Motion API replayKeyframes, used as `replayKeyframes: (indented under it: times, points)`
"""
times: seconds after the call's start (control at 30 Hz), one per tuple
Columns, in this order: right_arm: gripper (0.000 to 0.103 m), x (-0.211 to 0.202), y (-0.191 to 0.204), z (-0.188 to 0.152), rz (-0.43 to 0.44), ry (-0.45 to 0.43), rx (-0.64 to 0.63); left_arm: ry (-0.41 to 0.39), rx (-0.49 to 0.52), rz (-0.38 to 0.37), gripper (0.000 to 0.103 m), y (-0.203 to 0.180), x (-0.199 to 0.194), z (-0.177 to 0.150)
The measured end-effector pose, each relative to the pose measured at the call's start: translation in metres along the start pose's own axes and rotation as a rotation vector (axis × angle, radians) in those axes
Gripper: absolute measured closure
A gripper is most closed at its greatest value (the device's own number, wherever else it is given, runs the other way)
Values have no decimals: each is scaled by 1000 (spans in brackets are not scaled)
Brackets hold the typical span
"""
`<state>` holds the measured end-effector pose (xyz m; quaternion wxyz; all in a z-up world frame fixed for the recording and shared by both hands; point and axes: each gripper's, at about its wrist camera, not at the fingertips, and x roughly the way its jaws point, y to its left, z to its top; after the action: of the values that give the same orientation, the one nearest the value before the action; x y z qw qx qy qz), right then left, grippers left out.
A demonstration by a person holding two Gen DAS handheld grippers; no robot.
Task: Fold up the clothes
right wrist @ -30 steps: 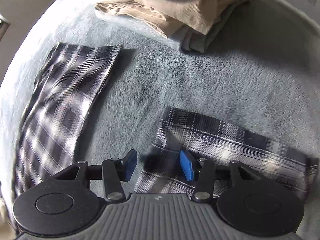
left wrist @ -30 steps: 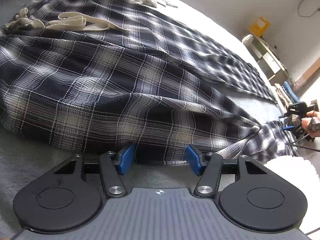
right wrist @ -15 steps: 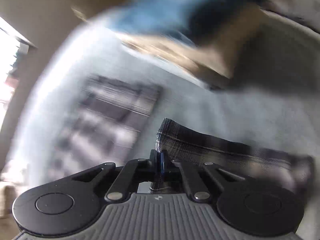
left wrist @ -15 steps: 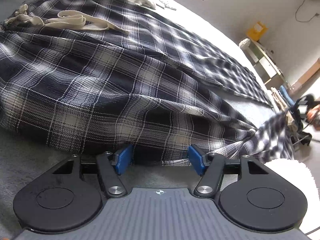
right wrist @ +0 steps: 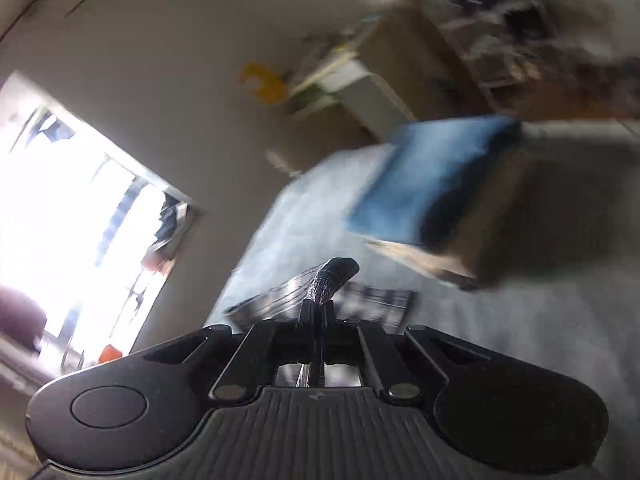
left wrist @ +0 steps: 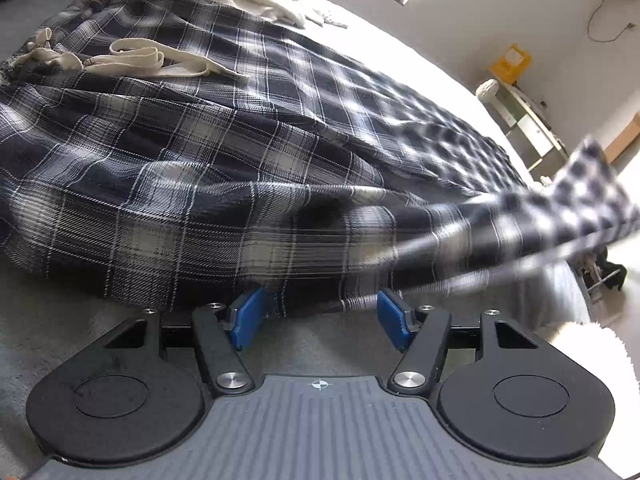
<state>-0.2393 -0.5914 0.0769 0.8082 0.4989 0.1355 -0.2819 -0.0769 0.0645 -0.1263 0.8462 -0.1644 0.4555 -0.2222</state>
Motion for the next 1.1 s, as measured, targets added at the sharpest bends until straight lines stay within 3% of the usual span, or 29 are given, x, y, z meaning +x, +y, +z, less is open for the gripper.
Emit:
replayKeyframes:
  times: [0.23, 0.33, 0.47, 0.57, 0.73, 0.93, 1.1]
  points:
    - [100, 2, -201, -51, -323, -3, 266, 28, 10, 42, 41, 6, -8, -8]
    - [101, 2, -254, -72, -300, -5, 412, 26, 15, 65, 41, 7, -14, -10]
    - [99, 1, -269, -79, -200, -24, 452, 14, -19, 87, 41, 13, -24, -13]
    - [96, -1, -271, -77, -172, 3, 474, 6, -58, 96, 41, 19, -31, -16]
    - [72, -13, -260, -83, -121, 94, 469, -1, -114, 111, 41, 29, -39, -23]
    - [70, -14, -250, -101, -84, 172, 481, -37, -193, 89, 41, 42, -46, -22]
    - [71, -1, -239, -120, -43, 283, 476, -125, -268, 99, 42, 50, -59, -24]
